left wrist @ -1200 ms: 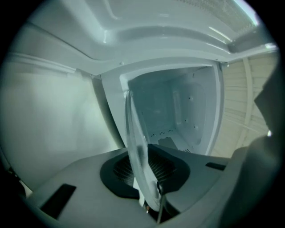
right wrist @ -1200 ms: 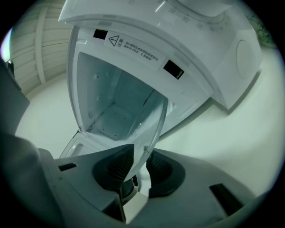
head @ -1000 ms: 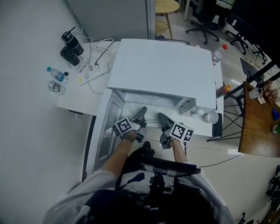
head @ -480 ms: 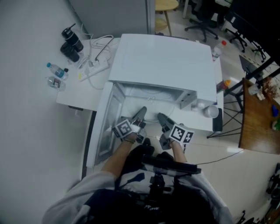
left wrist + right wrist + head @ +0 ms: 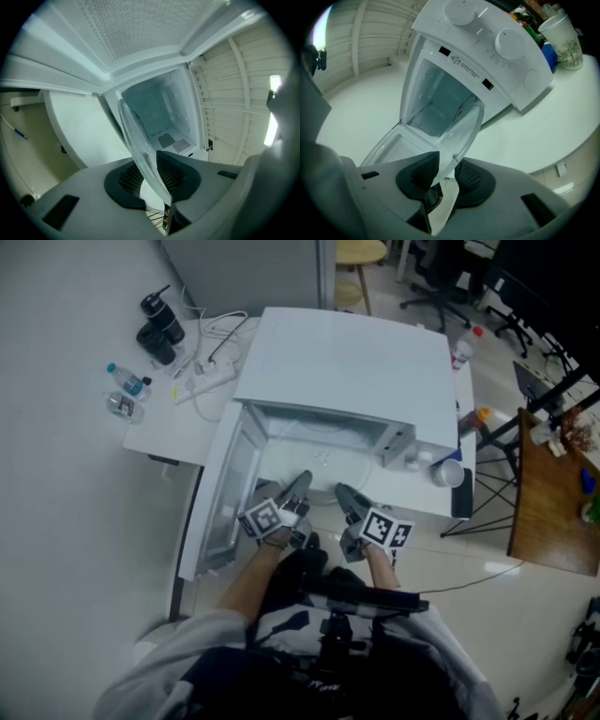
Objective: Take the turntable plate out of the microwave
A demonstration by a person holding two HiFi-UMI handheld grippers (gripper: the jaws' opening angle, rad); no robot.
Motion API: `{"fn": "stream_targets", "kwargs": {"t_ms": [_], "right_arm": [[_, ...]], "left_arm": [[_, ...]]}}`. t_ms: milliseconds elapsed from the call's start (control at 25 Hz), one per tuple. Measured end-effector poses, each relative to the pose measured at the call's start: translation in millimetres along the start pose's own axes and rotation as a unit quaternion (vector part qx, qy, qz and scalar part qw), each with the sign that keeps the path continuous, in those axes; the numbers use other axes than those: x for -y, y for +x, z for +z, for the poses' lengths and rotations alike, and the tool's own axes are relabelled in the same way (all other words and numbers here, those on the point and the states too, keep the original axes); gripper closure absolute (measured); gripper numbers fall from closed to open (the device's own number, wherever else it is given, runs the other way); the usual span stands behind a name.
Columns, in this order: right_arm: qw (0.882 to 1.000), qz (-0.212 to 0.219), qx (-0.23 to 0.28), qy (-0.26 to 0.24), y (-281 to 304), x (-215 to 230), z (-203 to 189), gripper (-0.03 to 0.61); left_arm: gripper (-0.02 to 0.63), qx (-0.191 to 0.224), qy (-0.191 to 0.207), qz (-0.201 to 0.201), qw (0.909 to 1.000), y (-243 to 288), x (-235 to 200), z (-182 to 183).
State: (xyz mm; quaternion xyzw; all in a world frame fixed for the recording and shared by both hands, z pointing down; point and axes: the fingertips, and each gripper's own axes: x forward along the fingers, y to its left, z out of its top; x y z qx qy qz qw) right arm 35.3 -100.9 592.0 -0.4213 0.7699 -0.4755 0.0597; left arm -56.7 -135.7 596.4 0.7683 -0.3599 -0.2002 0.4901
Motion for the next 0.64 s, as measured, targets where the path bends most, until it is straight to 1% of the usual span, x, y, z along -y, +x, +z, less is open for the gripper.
{"fn": "stream_targets", "kwargs": {"t_ms": [160, 360, 480, 640], "right_arm": [[1.0, 0.012, 0.006, -0.015, -5.2, -6.8, -1.5, 0.466], [0.999, 0.022, 0.005, -0.033, -15.5, -17.5, -3.9, 0.466], [0.999, 0.027, 0.003, -0.039, -25.8, -21.2, -11.8, 0.466], [0.998, 0.03, -0.001, -0.048, -43.9, -20.3, -28.9, 0.465]], "left_arm": [[0.545, 0.01, 0.019, -0.008, 0.9997, -6.7, 3.4, 1.5], [0.545, 0.024, 0.027, 0.012, 0.9993, -22.1, 14.8, 1.3], [0.545, 0.031, 0.033, 0.017, 0.9989, -33.5, 19.6, -6.1], [0.545, 0.038, 0.031, -0.003, 0.9988, -47.8, 29.7, -22.7]]}}
